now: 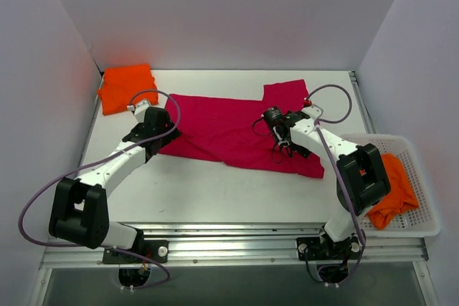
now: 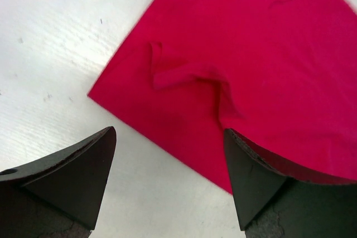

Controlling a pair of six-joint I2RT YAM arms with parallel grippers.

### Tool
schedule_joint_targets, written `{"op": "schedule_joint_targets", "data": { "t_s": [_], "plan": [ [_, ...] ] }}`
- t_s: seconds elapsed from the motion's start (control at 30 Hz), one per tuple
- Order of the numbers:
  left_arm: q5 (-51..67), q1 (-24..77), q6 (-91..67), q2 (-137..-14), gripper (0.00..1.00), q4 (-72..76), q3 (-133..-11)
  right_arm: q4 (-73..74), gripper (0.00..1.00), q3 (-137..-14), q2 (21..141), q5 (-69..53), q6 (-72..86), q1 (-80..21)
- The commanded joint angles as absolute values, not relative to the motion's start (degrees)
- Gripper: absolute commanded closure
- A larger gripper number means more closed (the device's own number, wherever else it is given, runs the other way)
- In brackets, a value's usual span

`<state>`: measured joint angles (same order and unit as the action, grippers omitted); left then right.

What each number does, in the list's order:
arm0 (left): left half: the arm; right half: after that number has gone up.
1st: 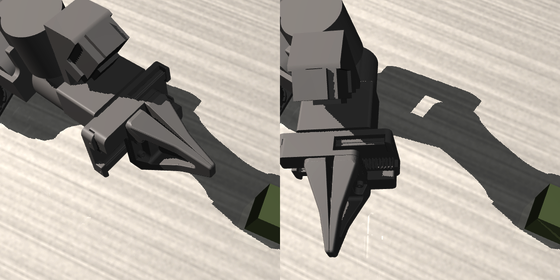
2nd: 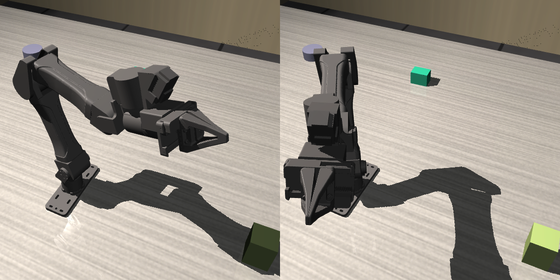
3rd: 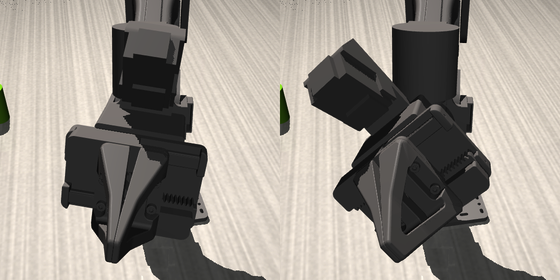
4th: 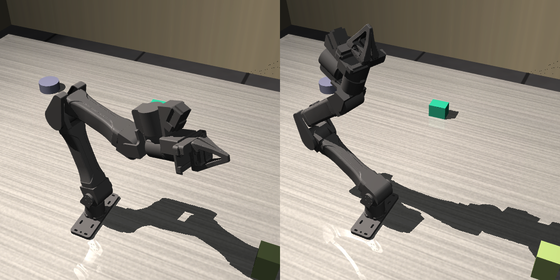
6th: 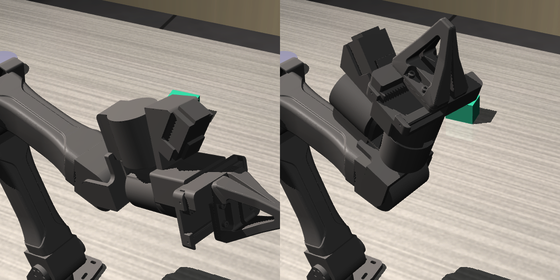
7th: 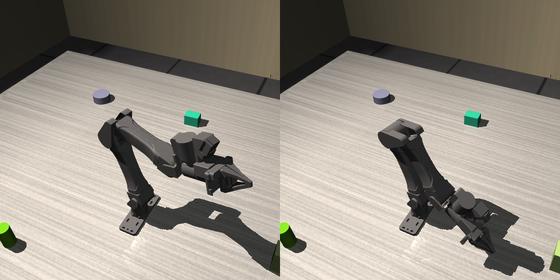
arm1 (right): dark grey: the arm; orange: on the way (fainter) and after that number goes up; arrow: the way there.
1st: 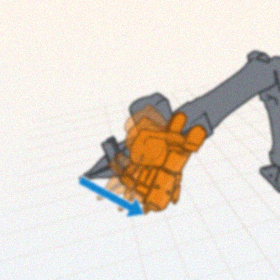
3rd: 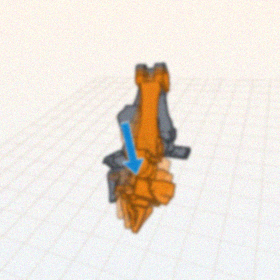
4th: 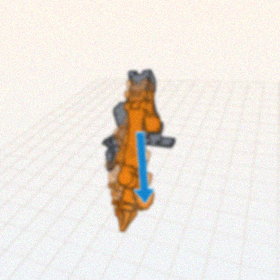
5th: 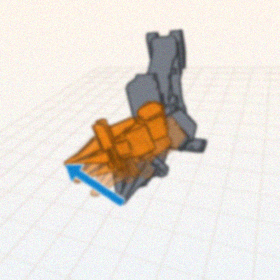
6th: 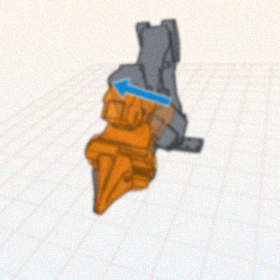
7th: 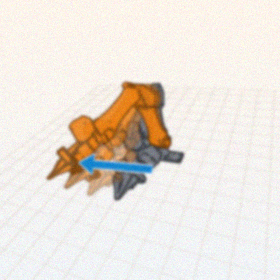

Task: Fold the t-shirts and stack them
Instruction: Fold the tshirt

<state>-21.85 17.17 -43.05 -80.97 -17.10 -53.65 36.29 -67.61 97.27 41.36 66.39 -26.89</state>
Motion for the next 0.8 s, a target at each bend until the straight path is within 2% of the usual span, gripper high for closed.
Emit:
{"op": "schedule_joint_targets", "data": {
  "t_s": [0.0, 0.17, 0.53, 0.7, 0.77],
  "plan": [
    [-23.46, 19.86, -46.84, -82.26, 0.14, -13.54, -50.28, 36.12, 0.13, -64.96, 92.74, 40.78, 67.76, -28.91],
    [-24.43, 22.24, -50.0, -87.71, 0.14, -11.51, -46.94, 34.72, 0.14, -60.22, 88.78, 41.22, 68.12, -29.53],
    [-31.1, 22.41, -54.66, -94.12, 0.18, -10.11, -46.84, 29.63, 0.14, -55.03, 88.42, 39.73, 65.23, -25.85],
    [-33.48, 22.59, -56.6, -96.5, 0.31, -9.76, -48.25, 24.44, 0.14, -53.0, 91.14, 35.25, 62.14, -22.77],
    [-34.8, 22.76, -56.77, -97.47, 0.49, -10.54, -49.47, 23.47, 0.15, -52.47, 91.76, 34.81, 61.52, -22.06]
  ]
}}
